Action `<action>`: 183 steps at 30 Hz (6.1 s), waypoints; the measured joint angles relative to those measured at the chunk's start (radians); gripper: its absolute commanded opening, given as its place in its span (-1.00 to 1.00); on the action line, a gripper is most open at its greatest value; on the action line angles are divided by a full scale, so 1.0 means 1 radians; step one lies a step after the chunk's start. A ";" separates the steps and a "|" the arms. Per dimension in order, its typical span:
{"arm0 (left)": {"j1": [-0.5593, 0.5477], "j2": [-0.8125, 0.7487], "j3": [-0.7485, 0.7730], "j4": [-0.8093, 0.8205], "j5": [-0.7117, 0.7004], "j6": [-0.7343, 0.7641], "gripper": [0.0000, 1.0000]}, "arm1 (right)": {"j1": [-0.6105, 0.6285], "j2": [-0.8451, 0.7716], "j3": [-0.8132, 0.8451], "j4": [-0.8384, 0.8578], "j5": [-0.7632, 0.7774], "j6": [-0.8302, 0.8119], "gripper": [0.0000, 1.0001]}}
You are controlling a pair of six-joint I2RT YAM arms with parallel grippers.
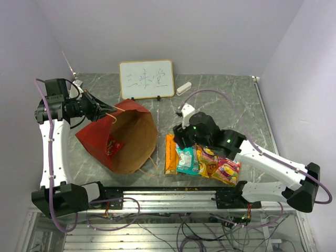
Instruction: Take the snacks out of the paper bag
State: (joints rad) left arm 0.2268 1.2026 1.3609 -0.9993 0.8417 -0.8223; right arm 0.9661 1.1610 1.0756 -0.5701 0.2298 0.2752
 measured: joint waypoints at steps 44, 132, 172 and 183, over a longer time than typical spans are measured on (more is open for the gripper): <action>0.000 0.060 0.095 -0.222 0.000 0.159 -0.86 | 0.214 1.109 0.354 0.984 -0.497 -1.440 -0.62; -0.009 0.039 0.031 -0.051 -0.022 0.085 -0.86 | 0.123 -0.164 -0.201 -0.043 -0.167 -0.666 -0.74; -0.011 0.005 0.021 0.069 0.018 -0.082 -0.86 | 0.129 -0.250 -0.217 -0.026 -0.288 -0.797 0.73; -0.019 0.035 0.151 0.438 0.078 -0.523 -0.86 | 0.129 -0.178 -0.200 0.301 0.049 -0.590 0.99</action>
State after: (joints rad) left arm 0.2073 1.2381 1.5124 -0.5610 0.9195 -1.3449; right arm 1.0946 0.9833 0.8753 -0.2691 0.2790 -0.3145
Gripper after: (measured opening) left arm 0.072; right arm 0.958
